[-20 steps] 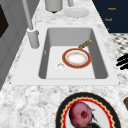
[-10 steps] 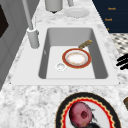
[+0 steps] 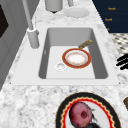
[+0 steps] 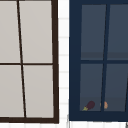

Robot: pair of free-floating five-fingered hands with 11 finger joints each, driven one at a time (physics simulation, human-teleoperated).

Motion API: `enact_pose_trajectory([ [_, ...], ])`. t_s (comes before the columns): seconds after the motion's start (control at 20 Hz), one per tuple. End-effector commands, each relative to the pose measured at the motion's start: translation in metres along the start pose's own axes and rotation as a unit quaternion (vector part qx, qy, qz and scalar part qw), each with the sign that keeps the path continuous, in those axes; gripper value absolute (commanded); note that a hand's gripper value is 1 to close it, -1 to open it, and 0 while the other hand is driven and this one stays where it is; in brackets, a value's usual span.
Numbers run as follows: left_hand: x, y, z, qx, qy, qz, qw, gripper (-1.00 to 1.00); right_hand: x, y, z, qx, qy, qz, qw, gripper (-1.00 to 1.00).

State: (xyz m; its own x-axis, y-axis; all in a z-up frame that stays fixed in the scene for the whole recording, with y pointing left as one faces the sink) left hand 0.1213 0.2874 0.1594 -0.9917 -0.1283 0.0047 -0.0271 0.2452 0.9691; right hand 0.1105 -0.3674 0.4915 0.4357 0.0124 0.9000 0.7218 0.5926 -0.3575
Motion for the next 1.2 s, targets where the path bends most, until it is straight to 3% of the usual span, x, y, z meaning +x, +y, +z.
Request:
enact_pose_trajectory([
  [0.0, 0.000, 0.000, 0.000, 0.000, 0.000, 0.000, 1.0000, 0.00, 0.008, -0.028, 0.011, 0.010, 0.002, -0.034, 0.9994, -1.00],
  [0.55, 0.000, 0.000, 0.000, 0.000, 0.000, 0.000, 1.0000, 0.00, 0.058, -0.097, 0.065, 0.004, 0.027, -0.028, 0.9992, -1.00],
  [1.15, 0.000, 0.000, 0.000, 0.000, 0.000, 0.000, 1.0000, 0.00, 0.105, -0.112, 0.138, 0.002, 0.018, -0.021, 0.9996, -1.00],
])
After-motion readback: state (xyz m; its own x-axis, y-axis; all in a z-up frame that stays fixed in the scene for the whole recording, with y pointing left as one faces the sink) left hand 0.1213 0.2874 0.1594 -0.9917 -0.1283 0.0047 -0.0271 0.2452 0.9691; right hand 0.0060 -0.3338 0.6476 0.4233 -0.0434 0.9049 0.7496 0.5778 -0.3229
